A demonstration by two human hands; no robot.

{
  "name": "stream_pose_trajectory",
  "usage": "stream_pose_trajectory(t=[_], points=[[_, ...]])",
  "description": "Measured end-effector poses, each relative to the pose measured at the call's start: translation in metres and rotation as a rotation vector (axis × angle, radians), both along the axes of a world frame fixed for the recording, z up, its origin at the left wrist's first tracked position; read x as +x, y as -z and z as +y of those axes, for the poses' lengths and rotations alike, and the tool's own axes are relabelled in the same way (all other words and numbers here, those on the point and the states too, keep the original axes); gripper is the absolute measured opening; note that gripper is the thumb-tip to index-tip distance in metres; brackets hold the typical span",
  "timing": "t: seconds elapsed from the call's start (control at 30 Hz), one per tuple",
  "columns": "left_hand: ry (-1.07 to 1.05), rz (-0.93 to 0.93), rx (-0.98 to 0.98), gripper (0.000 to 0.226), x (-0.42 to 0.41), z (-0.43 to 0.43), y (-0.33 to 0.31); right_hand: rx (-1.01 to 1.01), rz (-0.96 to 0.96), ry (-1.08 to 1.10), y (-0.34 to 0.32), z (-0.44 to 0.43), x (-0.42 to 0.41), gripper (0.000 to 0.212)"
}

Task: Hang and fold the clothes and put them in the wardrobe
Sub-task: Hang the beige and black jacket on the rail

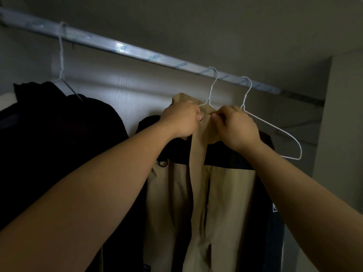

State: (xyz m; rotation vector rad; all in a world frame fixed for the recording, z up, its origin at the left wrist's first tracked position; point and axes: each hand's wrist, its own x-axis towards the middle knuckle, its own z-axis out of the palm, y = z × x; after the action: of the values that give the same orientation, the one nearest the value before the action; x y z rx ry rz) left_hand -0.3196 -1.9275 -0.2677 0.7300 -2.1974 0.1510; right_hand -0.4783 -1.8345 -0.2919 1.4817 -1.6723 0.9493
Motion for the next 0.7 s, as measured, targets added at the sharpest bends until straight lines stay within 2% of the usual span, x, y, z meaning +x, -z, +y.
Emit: stream_pose_trajectory(t=[0.13, 0.17, 0.27, 0.33, 0.4, 0.47, 0.53, 0.6, 0.7], points=[[0.074, 0.134, -0.02, 0.01, 0.001, 0.005, 0.012, -0.371, -0.108, -0.019, 0.037, -0.005, 0.015, 0.035], [0.113, 0.182, -0.051, 0.019, 0.001, 0.008, 0.019, -0.432, -0.14, -0.042, 0.051, -0.006, 0.019, 0.035], [0.222, 0.462, -0.094, 0.045, 0.003, 0.016, 0.054, -0.399, -0.282, -0.101, 0.11, -0.015, 0.029, 0.031], [0.219, 0.662, -0.071, 0.041, 0.004, 0.015, 0.091, -0.315, -0.375, -0.13, 0.162, -0.019, 0.035, 0.024], [0.19, 0.788, 0.04, 0.031, 0.004, 0.011, 0.138, -0.238, -0.497, -0.168, 0.218, -0.021, 0.038, 0.02], [0.146, 0.786, 0.238, 0.025, 0.001, 0.003, 0.193, -0.142, -0.699, -0.192, 0.272, -0.023, 0.039, 0.02], [0.099, 0.702, 0.433, 0.02, -0.004, -0.002, 0.254, -0.001, -0.89, -0.183, 0.321, -0.024, 0.041, 0.018], [0.068, 0.592, 0.603, 0.018, -0.007, -0.005, 0.312, 0.139, -1.0, -0.141, 0.36, -0.023, 0.042, 0.016], [0.046, 0.425, 0.803, 0.019, -0.008, -0.004, 0.383, 0.223, -1.122, -0.075, 0.406, -0.018, 0.046, 0.017]])
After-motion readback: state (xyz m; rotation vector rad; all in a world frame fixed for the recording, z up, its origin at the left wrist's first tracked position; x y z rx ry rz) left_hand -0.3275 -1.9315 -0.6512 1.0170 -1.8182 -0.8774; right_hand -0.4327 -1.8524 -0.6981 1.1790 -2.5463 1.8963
